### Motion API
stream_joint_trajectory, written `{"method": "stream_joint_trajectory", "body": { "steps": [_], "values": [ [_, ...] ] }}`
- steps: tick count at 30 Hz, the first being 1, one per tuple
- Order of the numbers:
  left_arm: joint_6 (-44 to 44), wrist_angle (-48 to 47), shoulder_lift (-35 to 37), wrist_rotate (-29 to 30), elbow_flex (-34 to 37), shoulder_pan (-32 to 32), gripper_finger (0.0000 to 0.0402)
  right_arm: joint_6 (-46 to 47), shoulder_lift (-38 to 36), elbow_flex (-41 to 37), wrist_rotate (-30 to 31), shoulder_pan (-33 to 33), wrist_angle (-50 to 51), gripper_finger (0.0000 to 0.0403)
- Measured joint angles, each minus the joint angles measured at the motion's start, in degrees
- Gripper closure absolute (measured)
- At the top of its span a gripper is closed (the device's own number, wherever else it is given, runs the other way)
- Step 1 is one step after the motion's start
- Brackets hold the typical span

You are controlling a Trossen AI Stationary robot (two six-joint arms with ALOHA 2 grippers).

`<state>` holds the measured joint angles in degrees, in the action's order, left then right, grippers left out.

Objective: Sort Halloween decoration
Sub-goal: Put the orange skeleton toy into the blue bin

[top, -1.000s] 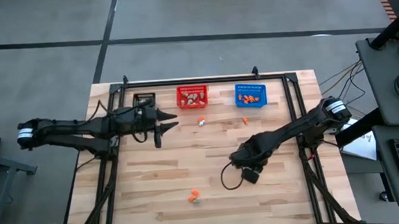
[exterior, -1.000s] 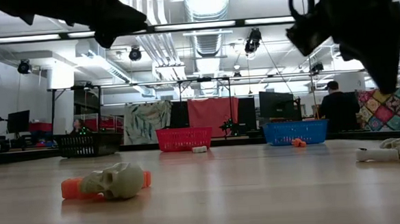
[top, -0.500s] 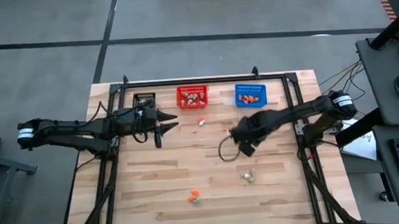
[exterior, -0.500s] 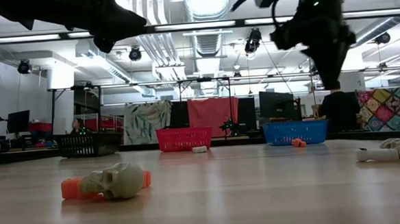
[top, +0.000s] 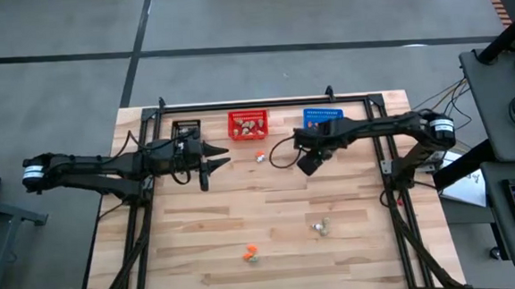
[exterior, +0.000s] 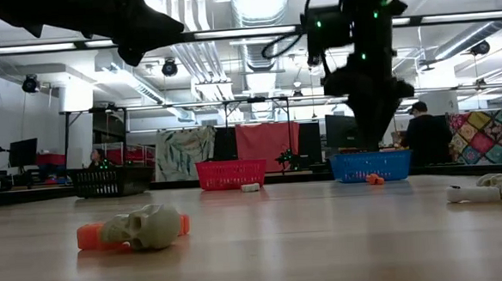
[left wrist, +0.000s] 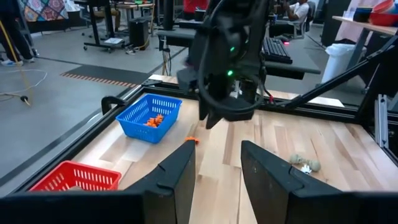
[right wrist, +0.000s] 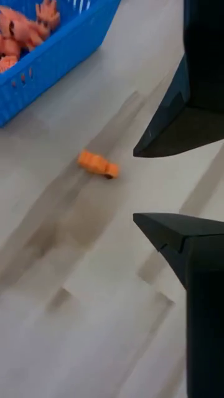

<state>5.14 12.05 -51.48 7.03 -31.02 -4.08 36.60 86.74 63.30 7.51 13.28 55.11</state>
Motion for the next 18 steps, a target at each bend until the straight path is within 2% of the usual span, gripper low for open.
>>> {"method": "stream_joint_trajectory", "body": {
  "steps": [13, 18],
  "values": [
    [-0.12, 1.07, -0.02, 0.15, -0.01, -0.04, 0.0290, 3.96, 0.00, -12.32, 0.07, 3.64, -17.51, 0.0255],
    [-0.13, 1.92, -0.02, 0.16, -0.01, -0.04, 0.0290, 5.54, 0.00, -15.22, 2.40, 4.08, -21.63, 0.0255]
  ]
}}
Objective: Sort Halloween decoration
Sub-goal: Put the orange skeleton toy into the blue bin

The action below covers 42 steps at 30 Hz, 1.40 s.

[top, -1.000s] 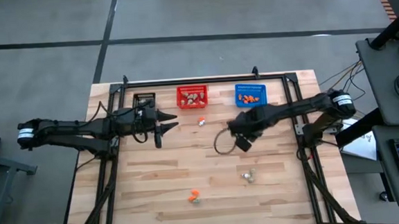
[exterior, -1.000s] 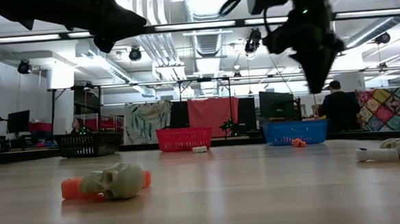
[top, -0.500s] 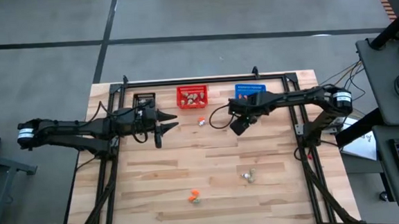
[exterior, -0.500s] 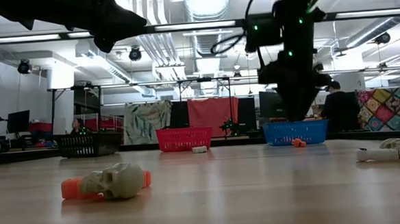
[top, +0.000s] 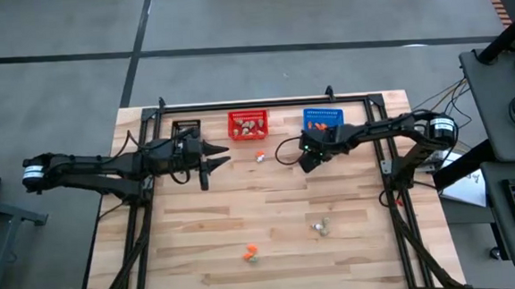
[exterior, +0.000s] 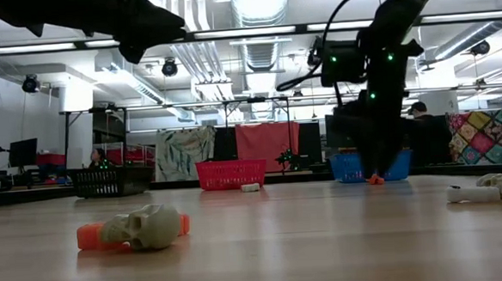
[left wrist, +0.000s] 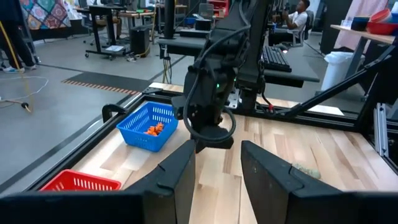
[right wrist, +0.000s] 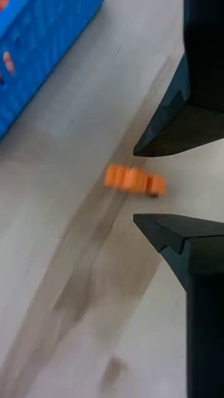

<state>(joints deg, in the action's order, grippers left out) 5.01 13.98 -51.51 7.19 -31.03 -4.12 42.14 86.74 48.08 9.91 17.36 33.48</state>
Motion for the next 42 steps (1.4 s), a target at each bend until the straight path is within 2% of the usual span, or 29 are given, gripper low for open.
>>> {"method": "stream_joint_trajectory", "body": {
  "steps": [5, 11, 15, 21, 25, 30, 35, 42],
  "values": [
    [-0.01, 0.09, 0.00, -0.01, 0.00, 0.00, 0.0290, 0.46, 0.02, -1.92, 2.36, 0.16, -0.54, 0.0255],
    [0.00, 0.13, 0.00, 0.01, 0.00, 0.00, 0.0290, -1.92, 0.04, -4.37, 2.01, 0.16, -6.88, 0.0264],
    [-0.01, 0.15, 0.00, 0.02, 0.00, 0.00, 0.0290, -2.11, 0.04, -4.40, 1.67, 0.16, -7.23, 0.0299],
    [0.04, 0.46, -0.76, 0.00, 0.00, 0.00, 0.0290, -2.69, -0.04, -4.40, 1.30, 0.15, -7.43, 0.0378],
    [0.33, 0.86, -2.52, 0.00, -0.02, 0.00, 0.0290, -3.22, -0.07, -3.65, -0.56, -0.31, -7.11, 0.0384],
    [0.03, 3.04, -3.39, -0.01, -0.04, 0.00, 0.0290, -3.54, -0.04, -0.02, -1.63, -3.51, -8.82, 0.0383],
    [-1.35, 4.85, -3.39, -0.01, -0.04, 0.00, 0.0290, -6.52, 0.04, 4.31, -1.54, -6.39, -16.97, 0.0384],
    [-1.50, 6.59, -3.78, -0.01, -0.07, 0.00, 0.0290, -13.98, 3.07, 13.91, -1.37, -5.63, -18.81, 0.0384]
  ]
}}
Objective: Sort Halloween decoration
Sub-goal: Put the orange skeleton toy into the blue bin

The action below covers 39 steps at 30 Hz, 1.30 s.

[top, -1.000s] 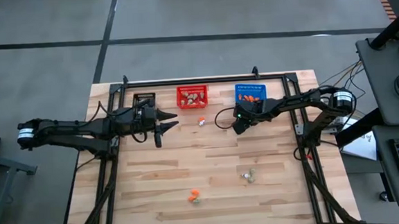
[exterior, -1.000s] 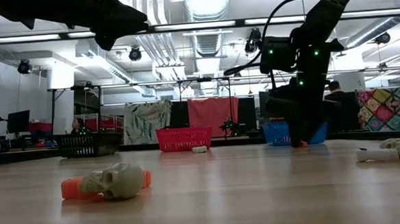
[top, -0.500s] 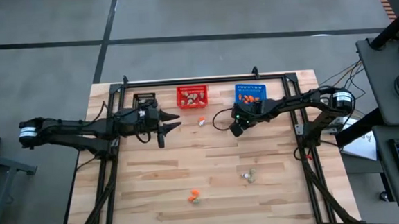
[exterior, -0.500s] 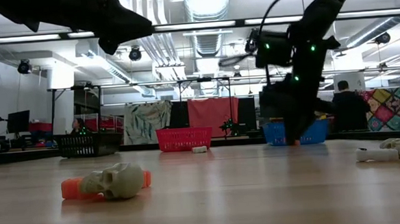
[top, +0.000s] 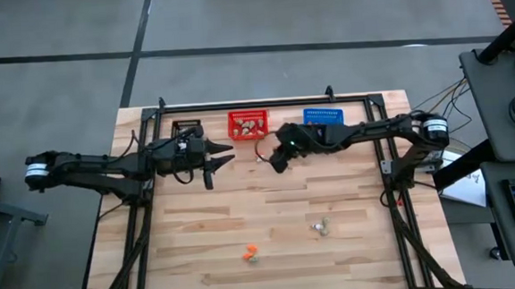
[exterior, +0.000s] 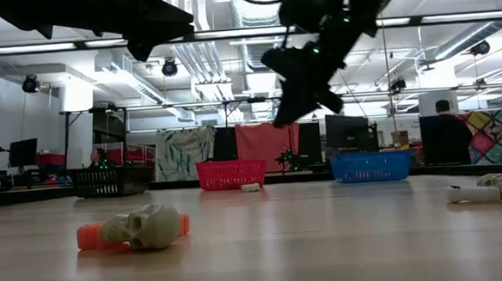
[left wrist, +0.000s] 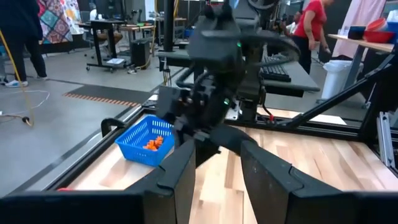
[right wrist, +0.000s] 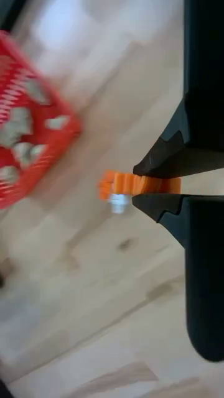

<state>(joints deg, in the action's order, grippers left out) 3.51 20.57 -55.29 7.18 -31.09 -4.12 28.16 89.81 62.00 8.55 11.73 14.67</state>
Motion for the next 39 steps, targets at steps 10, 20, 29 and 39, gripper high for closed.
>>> {"method": "stream_joint_trajectory", "body": {
  "steps": [10, 20, 29, 39],
  "values": [
    [0.46, -0.01, 0.00, 0.00, 0.00, 0.00, 0.0290, -9.23, 9.33, 18.02, 0.81, 7.89, 18.61, 0.0385],
    [0.46, -0.53, 0.00, -0.02, 0.00, 0.00, 0.0290, -4.05, 9.92, 22.89, 16.59, 16.29, 46.31, 0.0385],
    [0.46, -0.87, 0.02, -0.02, 0.00, 0.00, 0.0290, -3.58, 9.70, 15.04, 17.13, 23.59, 50.41, 0.0385],
    [0.46, -0.98, 0.02, -0.02, 0.00, 0.00, 0.0290, -4.19, 9.62, 11.72, 16.45, 24.32, 45.45, 0.0349]
  ]
}}
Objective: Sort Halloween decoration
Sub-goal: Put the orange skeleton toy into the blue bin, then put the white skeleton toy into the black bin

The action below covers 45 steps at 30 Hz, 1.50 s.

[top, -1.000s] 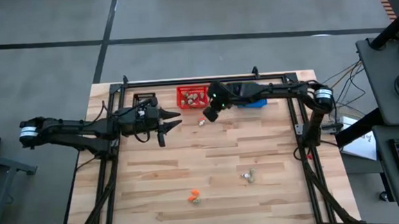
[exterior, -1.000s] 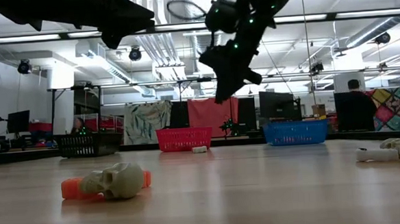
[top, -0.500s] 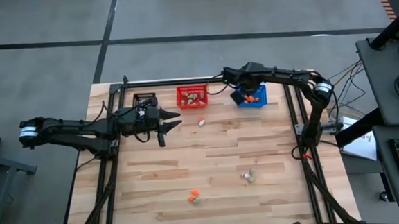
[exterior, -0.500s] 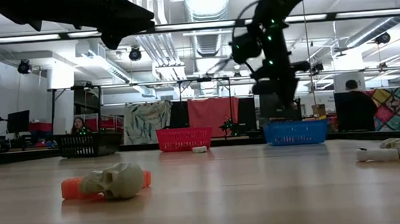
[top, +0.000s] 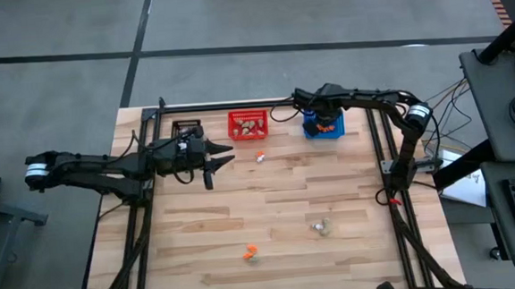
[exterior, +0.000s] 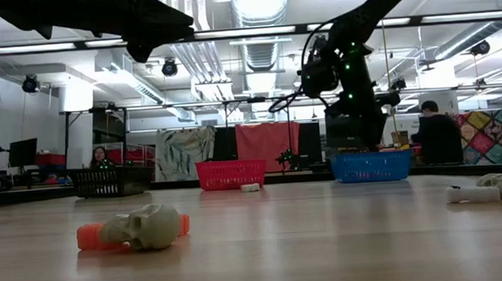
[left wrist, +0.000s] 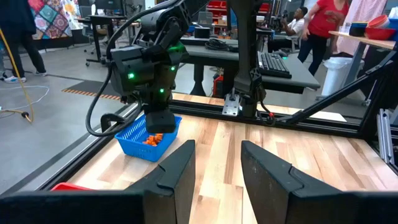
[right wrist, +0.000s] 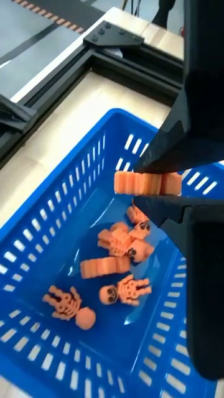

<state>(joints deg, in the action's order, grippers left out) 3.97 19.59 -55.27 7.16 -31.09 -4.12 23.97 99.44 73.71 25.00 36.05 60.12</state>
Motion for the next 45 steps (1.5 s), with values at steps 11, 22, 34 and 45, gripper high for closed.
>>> {"method": "stream_joint_trajectory", "body": {
  "steps": [11, 22, 34, 45],
  "values": [
    [0.00, -0.32, 0.00, 0.00, 0.00, 0.00, 0.0290, -0.65, -0.86, 0.00, -0.98, -0.08, -0.92, 0.0326],
    [1.83, -2.53, -3.27, -0.02, 0.02, 0.01, 0.0290, 2.26, -12.01, 0.00, -0.90, -7.57, -1.42, 0.0326],
    [3.84, 5.73, -16.78, -0.04, 0.07, 0.00, 0.0290, 3.01, -21.99, -4.02, 2.51, -27.11, -14.24, 0.0326],
    [2.21, 23.45, -35.71, -0.01, 0.07, 0.00, 0.0290, 3.56, -25.03, -14.25, 4.10, -39.26, -33.74, 0.0326]
  ]
}}
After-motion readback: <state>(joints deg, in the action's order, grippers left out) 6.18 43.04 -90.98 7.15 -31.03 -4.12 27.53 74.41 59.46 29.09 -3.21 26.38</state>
